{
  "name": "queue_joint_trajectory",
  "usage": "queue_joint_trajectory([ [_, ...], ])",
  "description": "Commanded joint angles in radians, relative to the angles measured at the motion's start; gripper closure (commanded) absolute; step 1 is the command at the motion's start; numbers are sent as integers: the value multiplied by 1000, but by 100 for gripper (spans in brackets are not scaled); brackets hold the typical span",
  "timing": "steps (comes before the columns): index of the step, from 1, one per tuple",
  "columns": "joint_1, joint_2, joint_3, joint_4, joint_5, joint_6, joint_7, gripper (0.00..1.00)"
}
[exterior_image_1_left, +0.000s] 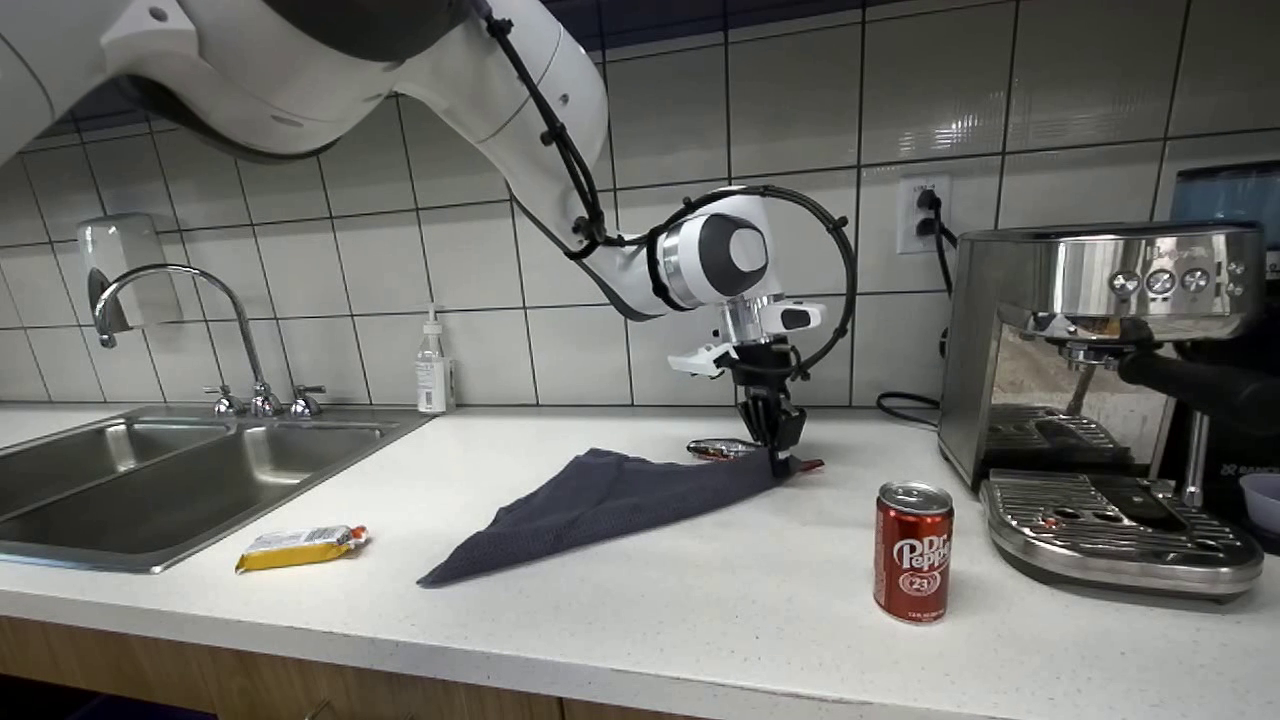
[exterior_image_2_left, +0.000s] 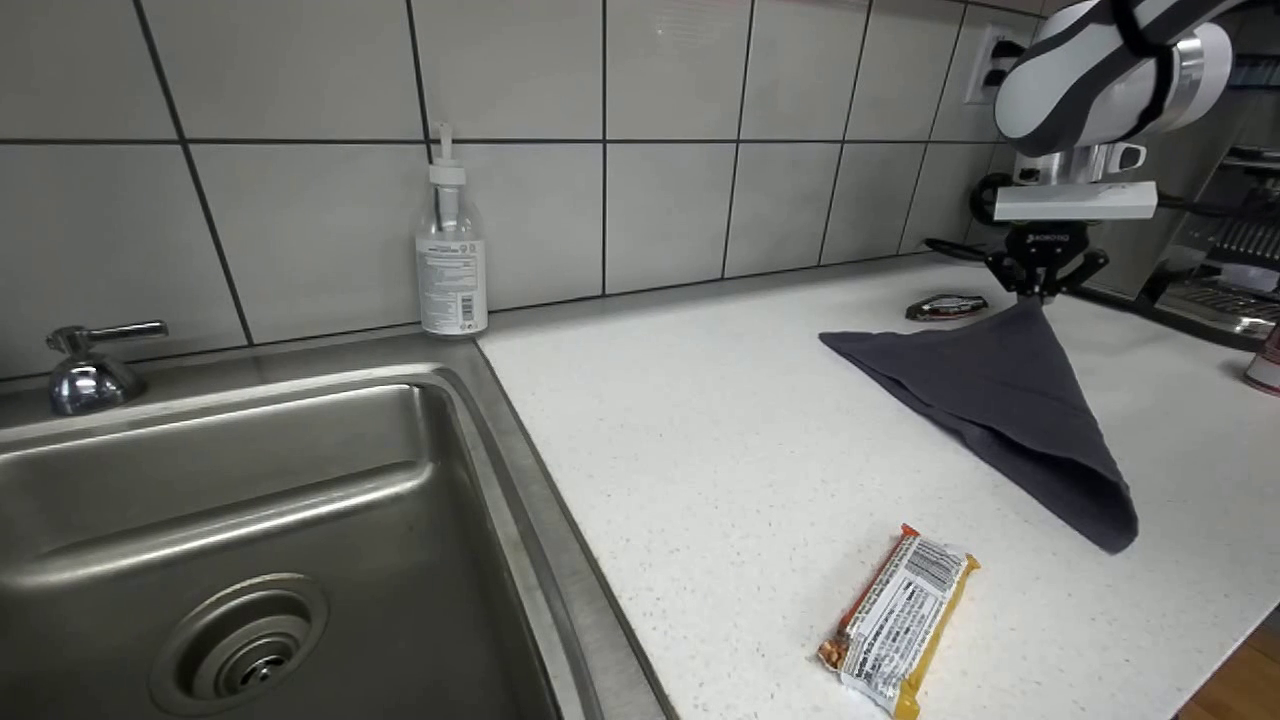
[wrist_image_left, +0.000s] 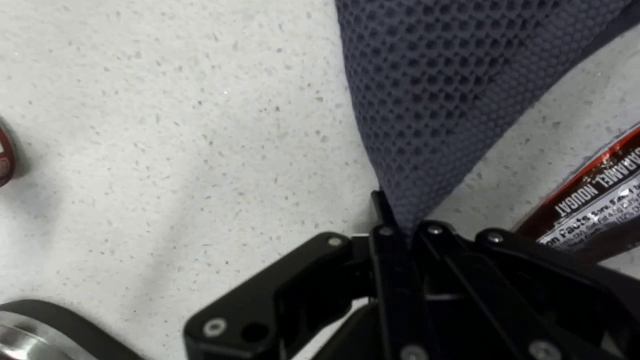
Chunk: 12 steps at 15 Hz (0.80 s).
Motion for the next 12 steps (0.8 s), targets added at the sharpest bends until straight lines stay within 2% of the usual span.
queue_joint_trajectory([
  [1,-19,-28,6,-3,16,9,-29,99],
  [12,21,-133,2,-140,-25,130,-112,99],
])
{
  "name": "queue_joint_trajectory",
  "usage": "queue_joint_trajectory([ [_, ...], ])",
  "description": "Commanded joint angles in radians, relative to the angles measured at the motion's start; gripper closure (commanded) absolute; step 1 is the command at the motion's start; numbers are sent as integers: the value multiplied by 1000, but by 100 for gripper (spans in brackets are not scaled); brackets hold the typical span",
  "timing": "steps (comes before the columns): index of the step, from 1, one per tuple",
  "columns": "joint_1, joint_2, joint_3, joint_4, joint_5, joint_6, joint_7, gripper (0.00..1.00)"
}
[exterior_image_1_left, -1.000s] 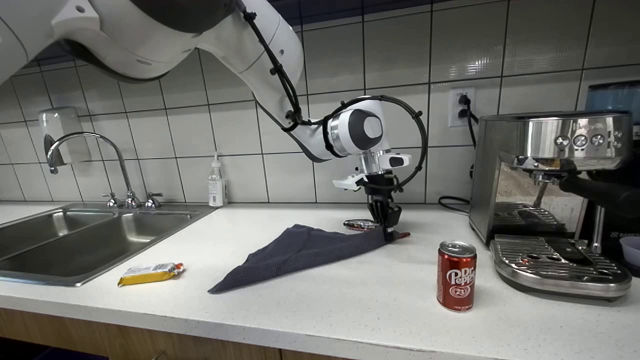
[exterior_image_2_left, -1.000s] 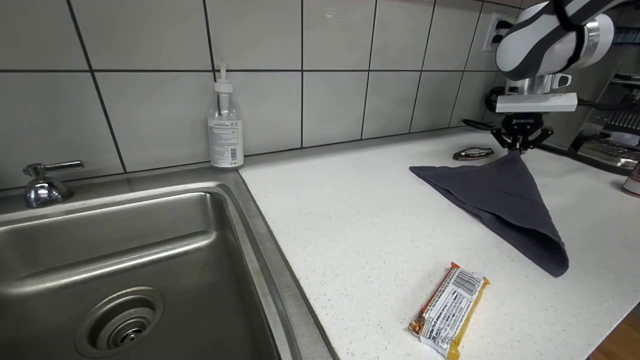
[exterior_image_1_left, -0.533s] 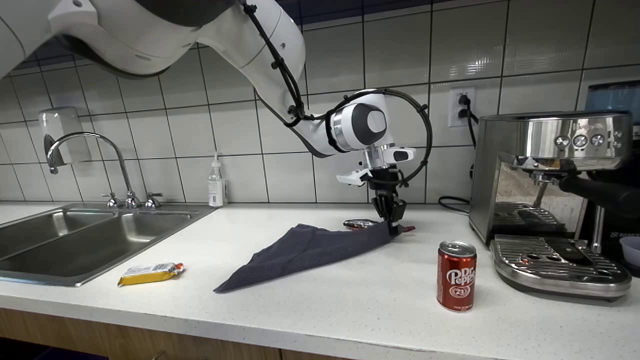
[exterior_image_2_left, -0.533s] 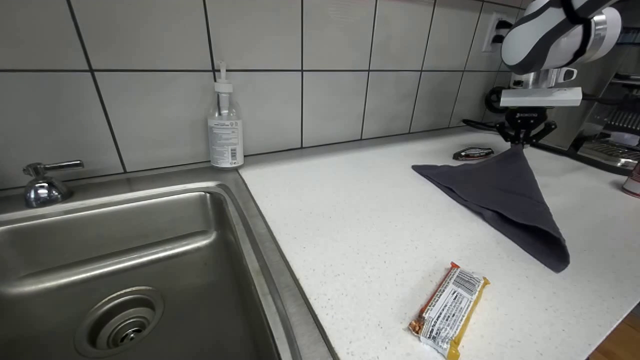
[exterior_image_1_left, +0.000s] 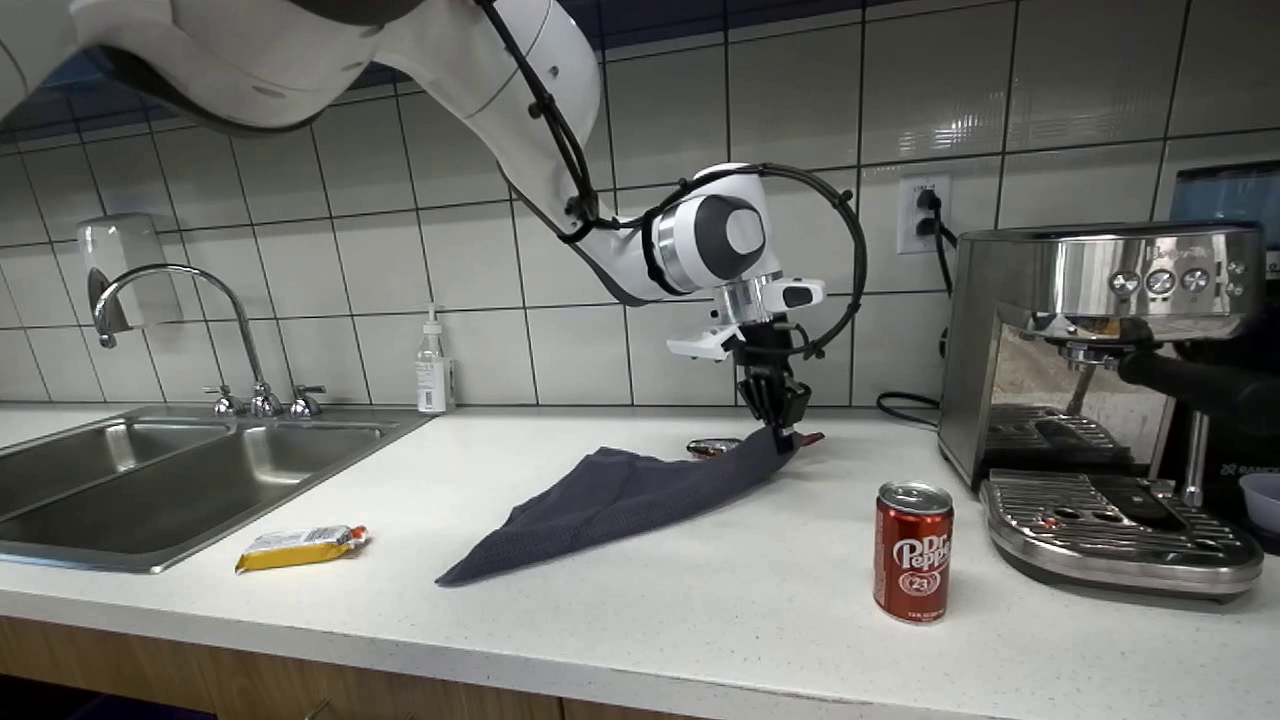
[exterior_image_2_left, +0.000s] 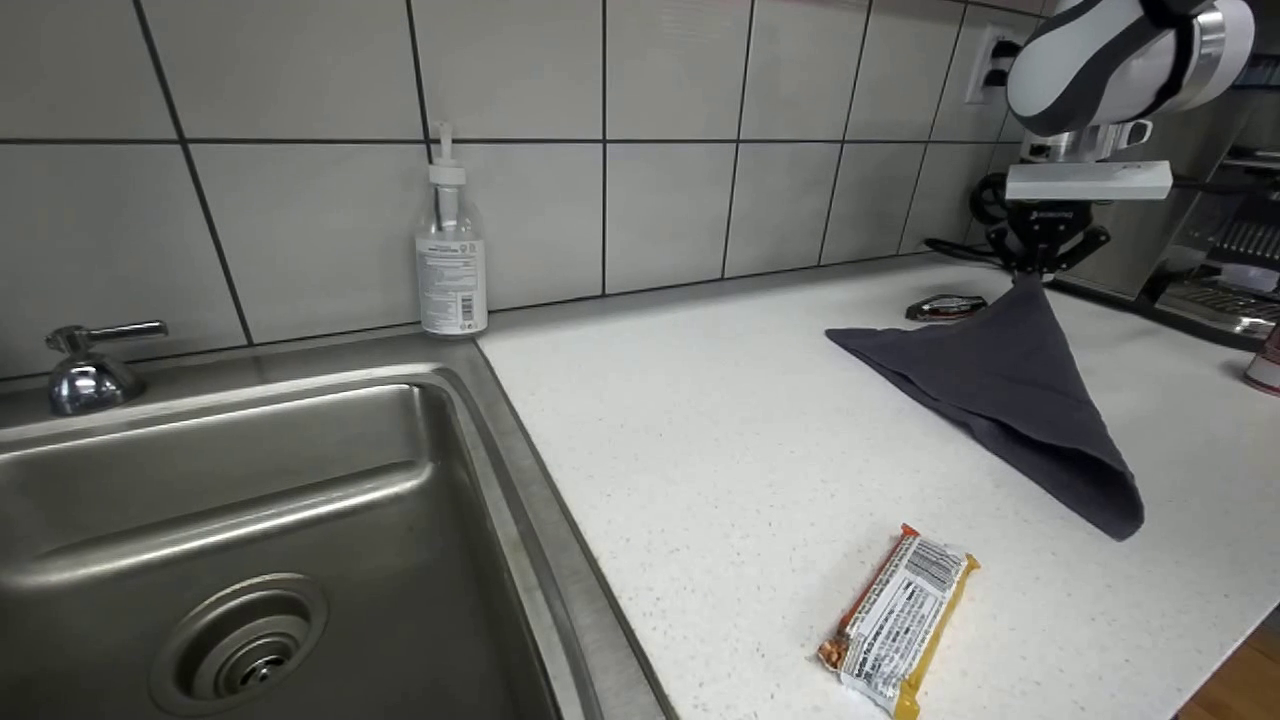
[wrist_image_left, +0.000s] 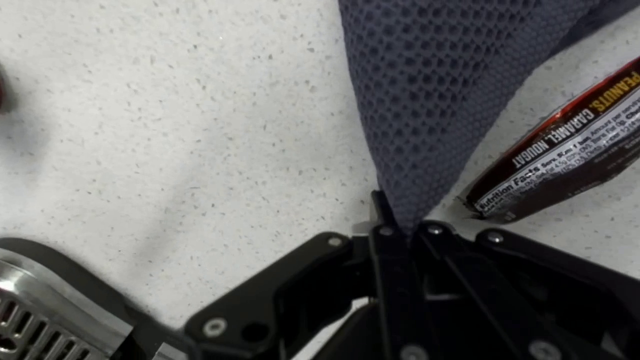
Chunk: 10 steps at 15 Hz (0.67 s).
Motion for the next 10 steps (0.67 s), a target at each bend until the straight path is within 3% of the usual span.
queue_joint_trajectory([
  [1,17,-95,6,-117,-19,66,-52,99],
  [10,31,-237,8,-291,-19,177,-118,99],
])
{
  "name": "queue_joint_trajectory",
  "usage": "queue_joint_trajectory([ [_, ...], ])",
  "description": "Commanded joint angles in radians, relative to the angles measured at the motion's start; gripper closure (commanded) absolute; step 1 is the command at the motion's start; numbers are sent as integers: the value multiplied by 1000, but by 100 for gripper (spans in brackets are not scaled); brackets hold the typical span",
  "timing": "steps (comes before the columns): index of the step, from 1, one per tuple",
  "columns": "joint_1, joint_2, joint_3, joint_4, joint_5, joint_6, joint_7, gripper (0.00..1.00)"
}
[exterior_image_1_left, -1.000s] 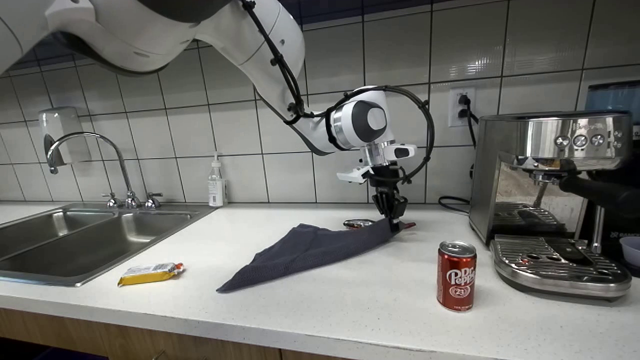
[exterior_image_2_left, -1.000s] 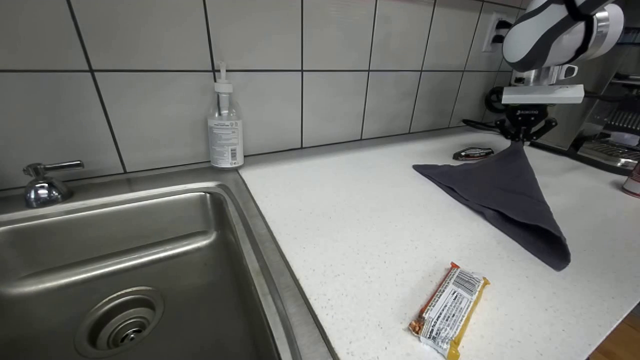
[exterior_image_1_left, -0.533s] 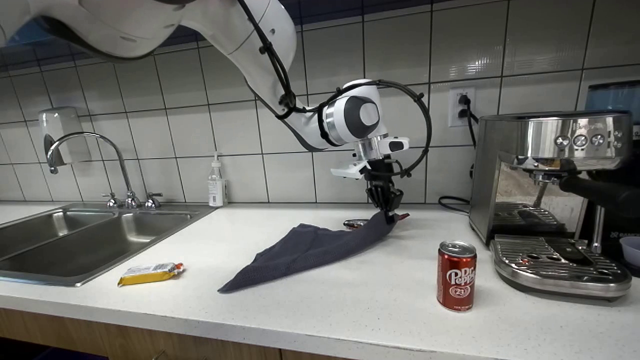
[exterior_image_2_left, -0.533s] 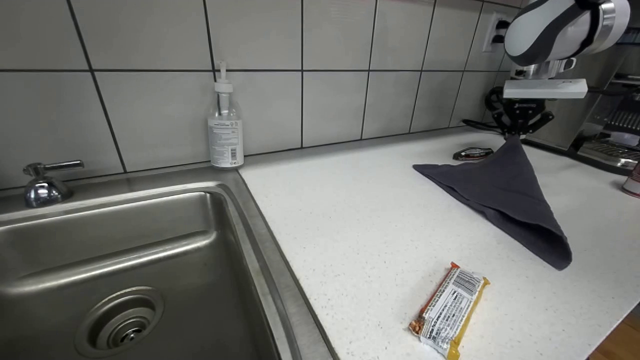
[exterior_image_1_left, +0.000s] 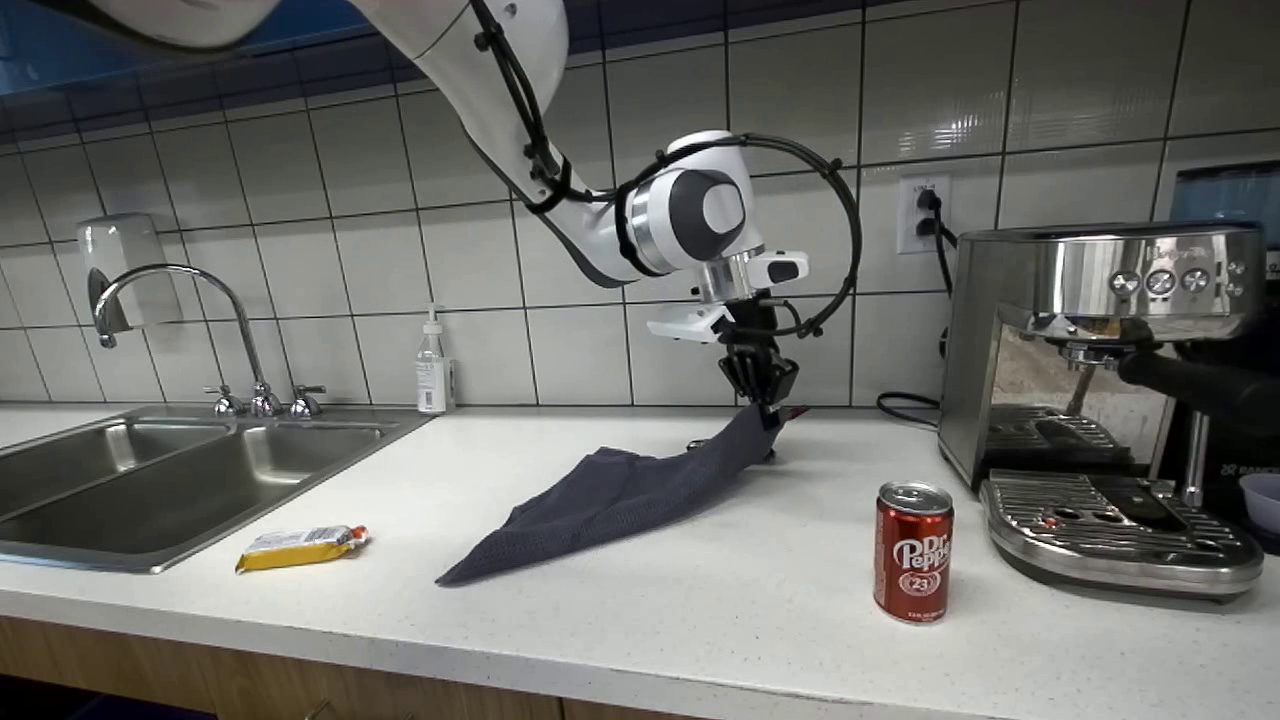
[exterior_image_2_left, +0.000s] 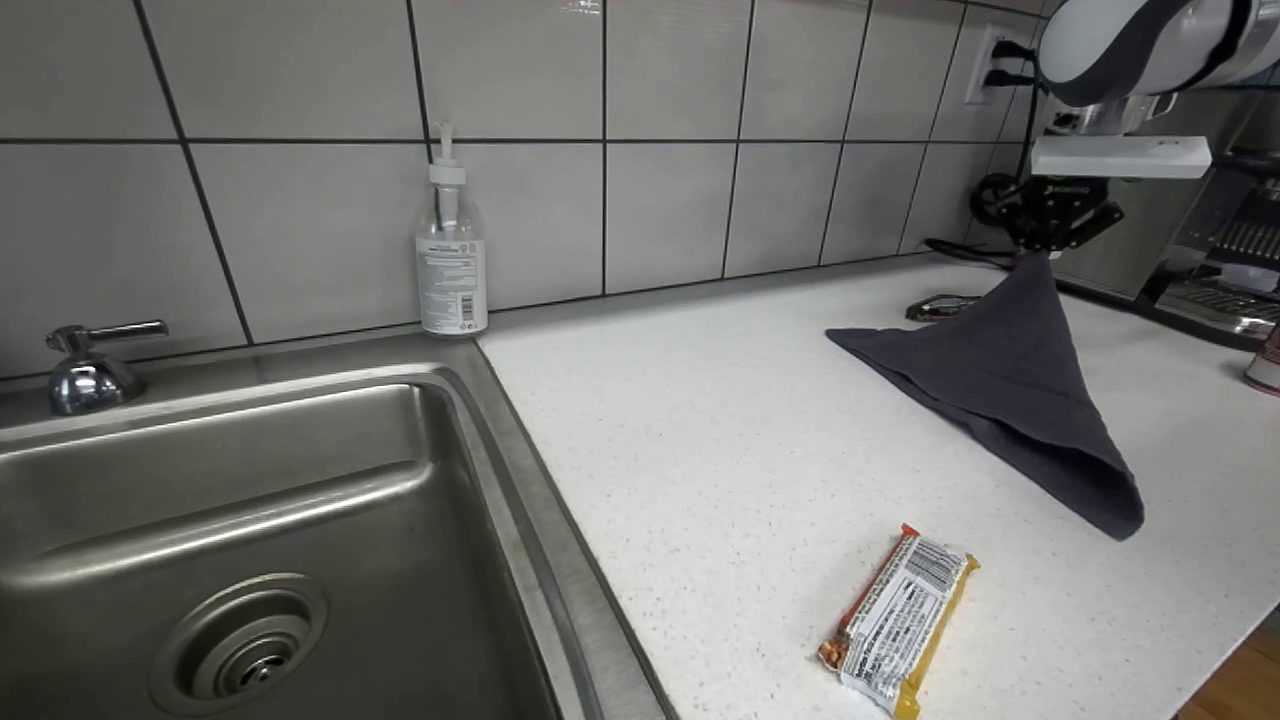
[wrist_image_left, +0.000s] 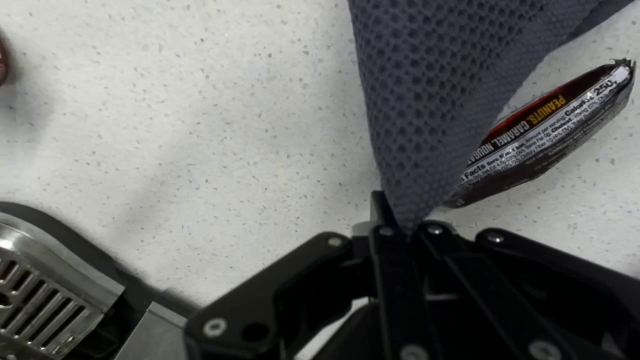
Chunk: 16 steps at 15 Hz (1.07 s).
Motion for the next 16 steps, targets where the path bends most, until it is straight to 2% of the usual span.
queue_joint_trajectory([
  [1,3,-104,8,-124,-18,49,-40,99],
  [10,35,-250,11,-320,-45,155,-75,99],
  [16,57,-333,25,-413,-63,185,-88,99],
])
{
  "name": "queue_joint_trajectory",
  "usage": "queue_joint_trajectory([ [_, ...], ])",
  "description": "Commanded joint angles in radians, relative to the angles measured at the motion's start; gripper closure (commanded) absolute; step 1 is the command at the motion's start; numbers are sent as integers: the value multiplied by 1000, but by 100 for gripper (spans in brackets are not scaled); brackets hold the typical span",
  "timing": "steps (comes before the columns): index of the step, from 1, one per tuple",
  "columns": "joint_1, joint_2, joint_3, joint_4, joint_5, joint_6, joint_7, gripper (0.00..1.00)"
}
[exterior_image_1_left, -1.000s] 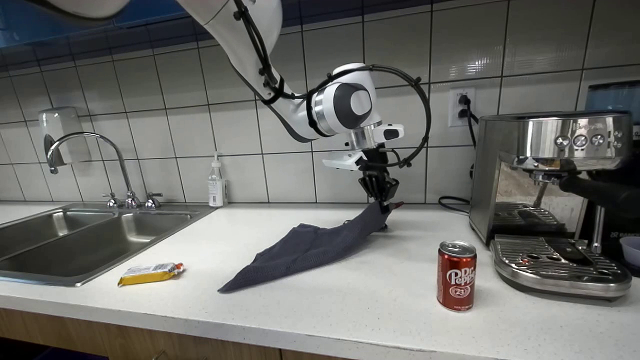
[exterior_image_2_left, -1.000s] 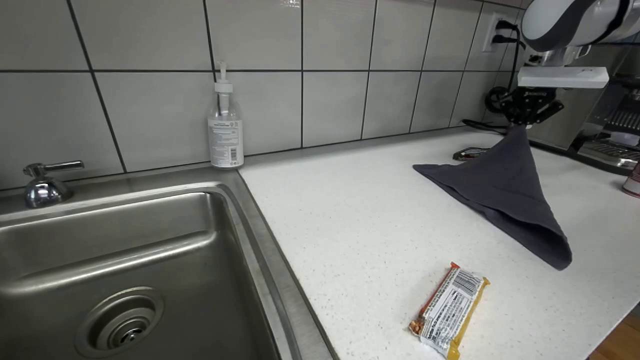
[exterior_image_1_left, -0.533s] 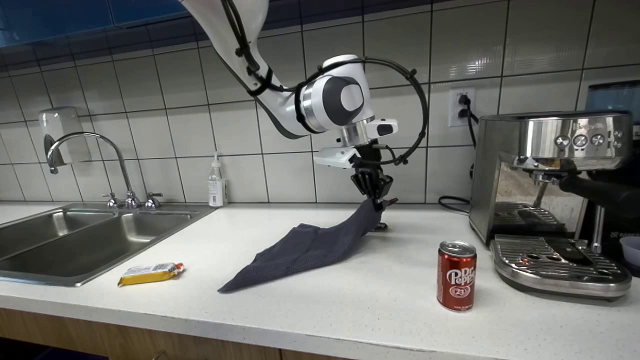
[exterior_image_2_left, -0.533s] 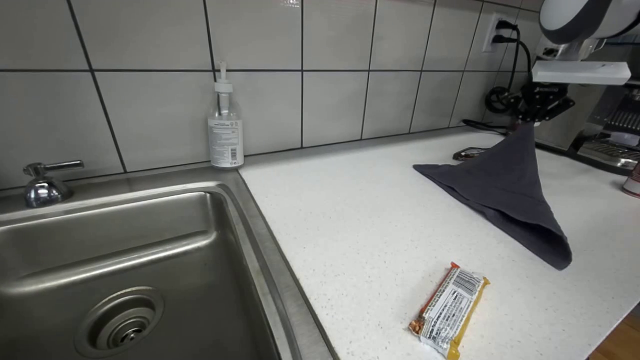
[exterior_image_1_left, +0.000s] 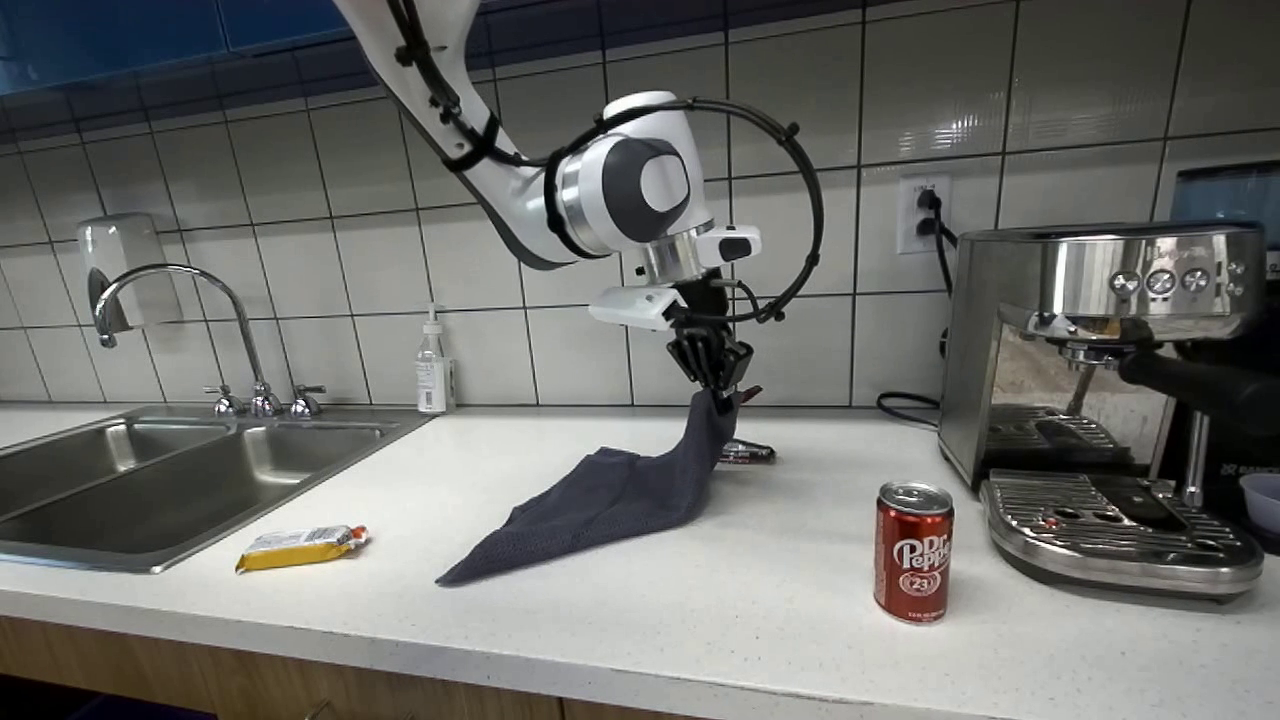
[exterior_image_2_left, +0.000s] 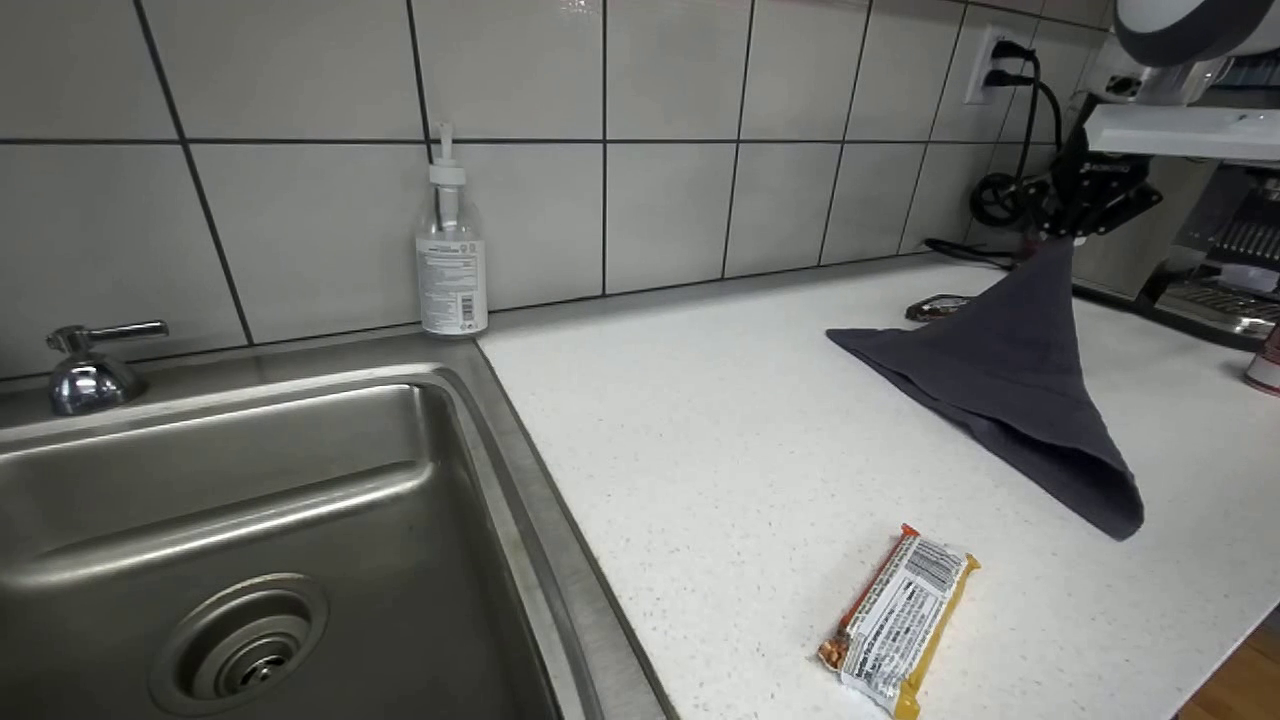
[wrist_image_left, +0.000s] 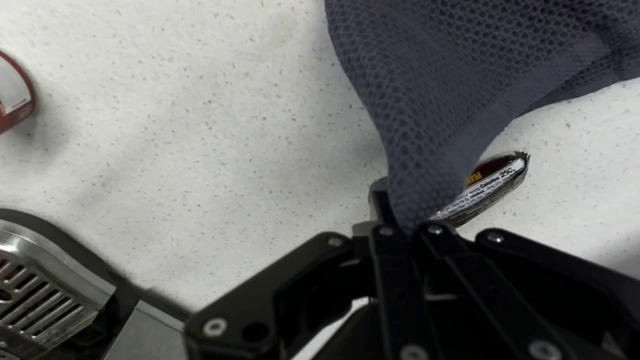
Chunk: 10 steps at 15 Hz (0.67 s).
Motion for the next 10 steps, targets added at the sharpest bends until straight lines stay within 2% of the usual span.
queue_joint_trajectory([
  [1,5,-91,16,-93,-25,26,-28,99],
  [10,13,-192,33,-208,-56,65,-30,99],
])
